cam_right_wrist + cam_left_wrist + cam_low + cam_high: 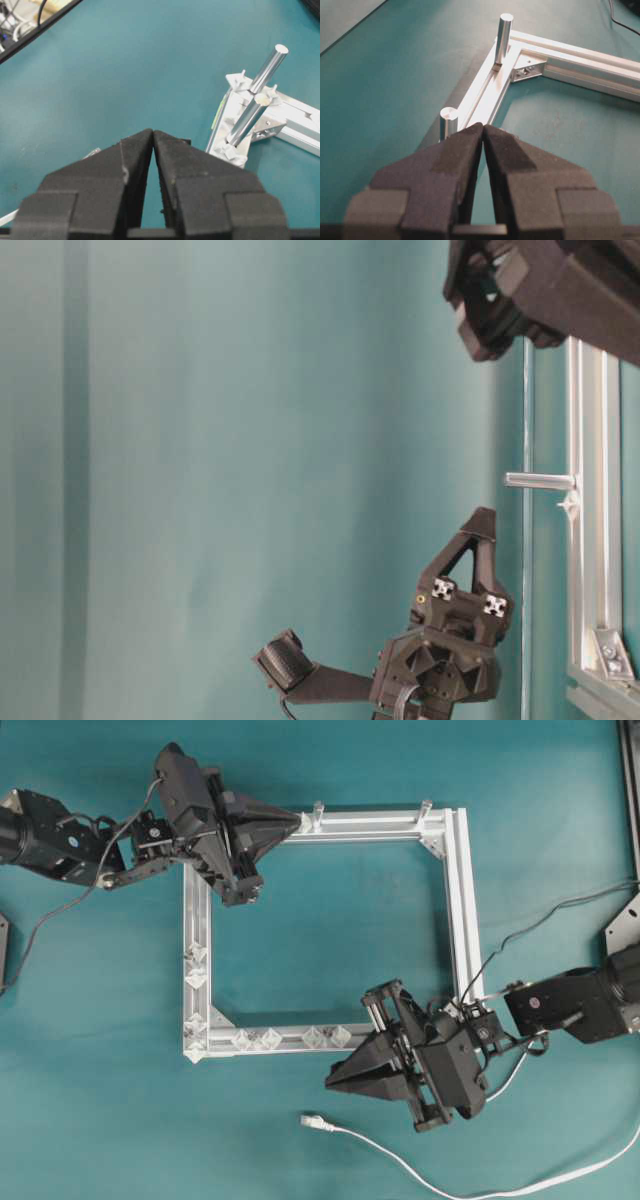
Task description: Move the cable alternately left and right between 8 closely spaced pins so it hooks onto each one.
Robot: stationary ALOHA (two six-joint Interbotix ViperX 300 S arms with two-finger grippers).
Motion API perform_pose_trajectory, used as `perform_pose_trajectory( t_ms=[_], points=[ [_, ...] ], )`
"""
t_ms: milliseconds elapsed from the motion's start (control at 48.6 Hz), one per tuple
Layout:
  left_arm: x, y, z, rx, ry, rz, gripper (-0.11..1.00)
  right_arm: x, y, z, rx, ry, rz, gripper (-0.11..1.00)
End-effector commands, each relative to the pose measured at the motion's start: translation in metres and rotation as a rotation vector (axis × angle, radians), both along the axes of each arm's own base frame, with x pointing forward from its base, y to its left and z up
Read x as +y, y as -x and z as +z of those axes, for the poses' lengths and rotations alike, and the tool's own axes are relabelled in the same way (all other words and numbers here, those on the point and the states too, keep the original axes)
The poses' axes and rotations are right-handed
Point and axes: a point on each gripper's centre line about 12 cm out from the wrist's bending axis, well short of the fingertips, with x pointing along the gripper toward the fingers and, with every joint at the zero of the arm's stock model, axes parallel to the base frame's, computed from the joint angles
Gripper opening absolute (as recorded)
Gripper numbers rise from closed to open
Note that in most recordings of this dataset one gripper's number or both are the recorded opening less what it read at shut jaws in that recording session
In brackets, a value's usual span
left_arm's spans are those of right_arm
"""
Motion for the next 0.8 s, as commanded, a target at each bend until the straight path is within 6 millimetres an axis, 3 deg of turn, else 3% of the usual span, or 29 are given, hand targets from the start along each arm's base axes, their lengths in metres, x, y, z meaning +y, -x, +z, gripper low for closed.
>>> perform_pose_trajectory(
  t_ms=[0, 41, 103, 144, 453, 783],
  points=[
    [-0.011, -0.011, 0.035, -0.068, -0.055, -0.063, 0.15, 0.004, -0.005, 0.014, -0.044, -0.016, 0.008, 0.19],
    [-0.012, -0.012, 0.041, -0.069, -0.054, -0.067, 0.13, 0.005, -0.006, 0.015, -0.041, -0.017, 0.010, 0.16],
    [-0.014, -0.014, 0.049, -0.057, -0.046, -0.073, 0.01, 0.007, -0.006, 0.016, -0.020, -0.020, 0.010, 0.04],
    [-0.015, -0.014, 0.056, -0.053, -0.045, -0.078, 0.00, 0.009, -0.006, 0.018, -0.006, -0.026, 0.011, 0.00],
    [-0.037, -0.002, 0.080, 0.024, -0.007, -0.134, 0.00, 0.023, -0.006, 0.027, 0.233, -0.072, -0.021, 0.00],
    [-0.054, 0.032, 0.087, 0.104, 0.028, -0.165, 0.00, 0.044, -0.021, 0.025, 0.446, -0.013, -0.044, 0.00]
  ],
)
